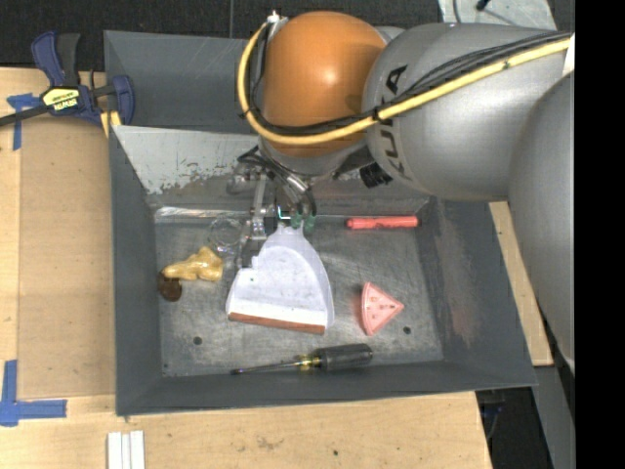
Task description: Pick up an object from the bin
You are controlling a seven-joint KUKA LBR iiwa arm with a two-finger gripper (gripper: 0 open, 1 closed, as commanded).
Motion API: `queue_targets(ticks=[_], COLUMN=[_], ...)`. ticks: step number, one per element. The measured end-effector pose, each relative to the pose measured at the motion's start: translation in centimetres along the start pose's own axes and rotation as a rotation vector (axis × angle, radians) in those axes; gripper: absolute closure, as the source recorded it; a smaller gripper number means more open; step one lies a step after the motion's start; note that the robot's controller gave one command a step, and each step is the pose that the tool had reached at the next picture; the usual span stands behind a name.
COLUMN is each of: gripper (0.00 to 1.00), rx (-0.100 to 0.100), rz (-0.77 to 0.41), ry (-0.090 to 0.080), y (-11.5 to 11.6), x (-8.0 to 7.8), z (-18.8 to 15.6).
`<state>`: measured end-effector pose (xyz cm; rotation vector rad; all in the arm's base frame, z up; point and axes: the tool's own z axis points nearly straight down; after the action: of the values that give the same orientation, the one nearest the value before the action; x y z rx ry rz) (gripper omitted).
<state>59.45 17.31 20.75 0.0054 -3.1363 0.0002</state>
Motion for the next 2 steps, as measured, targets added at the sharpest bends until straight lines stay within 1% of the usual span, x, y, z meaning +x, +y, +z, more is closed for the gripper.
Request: queue_targets(ticks=[1, 2], gripper=[0.0, 0.0], rx=[-0.001, -0.001], rz=[0.003, -0.04], ry=[-0.008, -0.014], y=[-0.1, -0.1], x=[-0.2, 0.6], z=[-0.5, 0.5])
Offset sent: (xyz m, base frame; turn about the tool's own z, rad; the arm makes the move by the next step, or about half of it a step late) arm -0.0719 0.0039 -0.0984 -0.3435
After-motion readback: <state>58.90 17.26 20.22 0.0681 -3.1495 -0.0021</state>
